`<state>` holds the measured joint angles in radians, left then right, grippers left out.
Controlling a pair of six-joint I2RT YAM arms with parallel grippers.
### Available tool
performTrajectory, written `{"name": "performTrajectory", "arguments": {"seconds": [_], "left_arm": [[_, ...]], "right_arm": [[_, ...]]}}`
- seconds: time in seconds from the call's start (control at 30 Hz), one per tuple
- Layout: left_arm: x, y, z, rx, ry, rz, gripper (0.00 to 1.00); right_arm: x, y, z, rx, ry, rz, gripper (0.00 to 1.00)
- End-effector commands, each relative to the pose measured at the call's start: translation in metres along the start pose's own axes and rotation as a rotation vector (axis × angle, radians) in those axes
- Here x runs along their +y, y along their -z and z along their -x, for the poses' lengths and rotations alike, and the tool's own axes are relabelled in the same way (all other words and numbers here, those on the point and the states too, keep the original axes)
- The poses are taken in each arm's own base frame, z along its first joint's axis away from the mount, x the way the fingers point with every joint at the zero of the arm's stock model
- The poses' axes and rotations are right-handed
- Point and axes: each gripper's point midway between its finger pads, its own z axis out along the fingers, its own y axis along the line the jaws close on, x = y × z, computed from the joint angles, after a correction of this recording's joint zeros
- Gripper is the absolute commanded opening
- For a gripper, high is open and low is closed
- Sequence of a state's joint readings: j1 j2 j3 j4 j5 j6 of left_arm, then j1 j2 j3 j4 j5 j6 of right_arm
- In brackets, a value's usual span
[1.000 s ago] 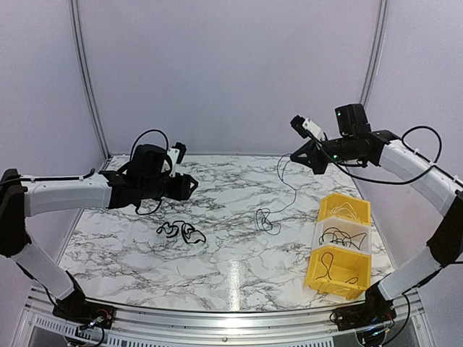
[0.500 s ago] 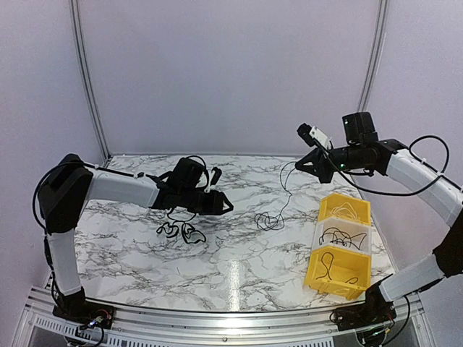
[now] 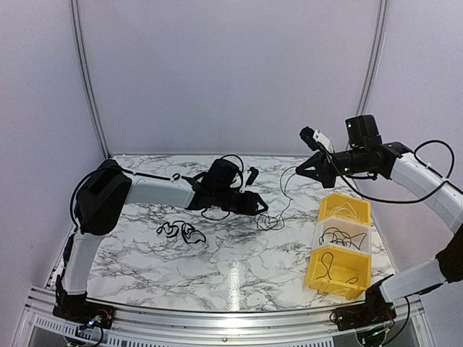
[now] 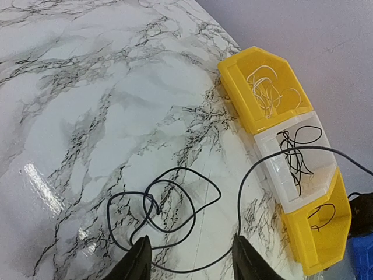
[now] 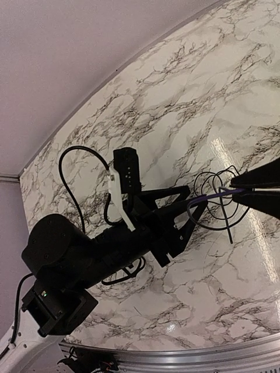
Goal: Untangle the cables
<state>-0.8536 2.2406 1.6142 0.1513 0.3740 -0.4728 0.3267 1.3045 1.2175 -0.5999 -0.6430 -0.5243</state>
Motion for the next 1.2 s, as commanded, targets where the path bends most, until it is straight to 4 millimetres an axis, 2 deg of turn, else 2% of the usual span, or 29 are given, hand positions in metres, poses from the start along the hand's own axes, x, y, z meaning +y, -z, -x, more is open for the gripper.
{"name": "performTrajectory", "arguments": {"seconds": [0.0,0.17,0.37,0.57,0.67,0.83,0.93,1.0,1.1,1.17], "left_arm": [[0.017,-0.018,-0.013,0.04,-0.053,0.036,0.49],[0.022,-0.037,-0.015,0.041,-0.059,0.044,0.45],[0.036,-0.052,-0.01,0.022,-0.063,0.104,0.26],[0.045,-0.059,-0.012,0.027,-0.07,0.129,0.11],[0.045,-0.059,-0.013,0.033,-0.08,0.13,0.1],[0.042,-0.057,-0.02,0.057,-0.082,0.104,0.16],[0.041,-0.054,-0.025,0.07,-0.09,0.101,0.13],[0.043,-0.05,-0.023,0.061,-0.102,0.118,0.06],[0.044,-0.032,-0.009,0.006,-0.122,0.159,0.03],[0.043,-0.011,0.011,-0.053,-0.123,0.185,0.01]], "right_arm": [[0.009,0.006,0.006,-0.027,0.006,0.02,0.0],[0.01,0.004,0.004,-0.027,-0.005,0.029,0.0],[0.011,0.004,0.004,-0.031,-0.014,0.037,0.0],[0.012,0.005,0.006,-0.037,-0.016,0.042,0.0],[0.012,0.006,0.008,-0.039,-0.016,0.041,0.0],[0.012,0.005,0.006,-0.037,-0.016,0.041,0.0],[0.013,0.005,0.006,-0.036,-0.015,0.042,0.0],[0.013,0.006,0.005,-0.032,-0.016,0.042,0.0],[0.016,0.009,0.001,-0.02,-0.011,0.034,0.0],[0.015,0.013,-0.003,-0.001,-0.009,0.009,0.0]]}}
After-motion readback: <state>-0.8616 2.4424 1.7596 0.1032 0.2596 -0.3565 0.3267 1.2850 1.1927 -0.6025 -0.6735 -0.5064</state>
